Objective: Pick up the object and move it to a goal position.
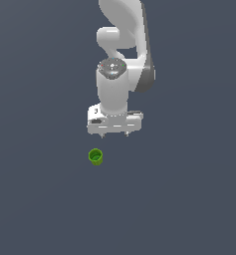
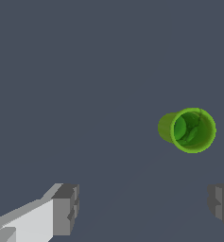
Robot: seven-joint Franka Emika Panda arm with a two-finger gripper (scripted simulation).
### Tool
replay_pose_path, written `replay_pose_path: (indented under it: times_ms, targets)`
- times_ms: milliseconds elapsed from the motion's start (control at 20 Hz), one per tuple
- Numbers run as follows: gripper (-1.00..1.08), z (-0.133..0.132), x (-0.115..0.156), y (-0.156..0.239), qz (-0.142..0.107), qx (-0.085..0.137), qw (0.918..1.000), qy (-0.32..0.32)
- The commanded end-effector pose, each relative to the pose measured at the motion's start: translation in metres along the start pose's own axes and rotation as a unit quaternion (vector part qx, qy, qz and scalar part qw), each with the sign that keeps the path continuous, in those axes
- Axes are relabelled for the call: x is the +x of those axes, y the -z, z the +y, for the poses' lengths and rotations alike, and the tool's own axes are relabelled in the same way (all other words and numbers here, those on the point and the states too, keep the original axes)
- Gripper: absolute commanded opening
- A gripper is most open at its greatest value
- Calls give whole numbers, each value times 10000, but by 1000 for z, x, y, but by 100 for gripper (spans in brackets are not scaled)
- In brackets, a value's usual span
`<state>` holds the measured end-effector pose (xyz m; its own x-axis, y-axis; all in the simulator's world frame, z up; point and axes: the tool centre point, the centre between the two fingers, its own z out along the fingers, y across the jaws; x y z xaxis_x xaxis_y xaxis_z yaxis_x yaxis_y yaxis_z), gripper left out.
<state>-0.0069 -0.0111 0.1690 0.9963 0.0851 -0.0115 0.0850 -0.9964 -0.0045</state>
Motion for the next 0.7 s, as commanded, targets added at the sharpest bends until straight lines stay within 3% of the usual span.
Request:
replay_pose_path:
  times_ms: [0,300,650]
  targets:
    - [100,4,2,-3,-4,-11,9997,245]
    - [100,14,8,-12,-13,-38,9951,986]
    - [100,28,14,-23,-24,-59,9823,1872]
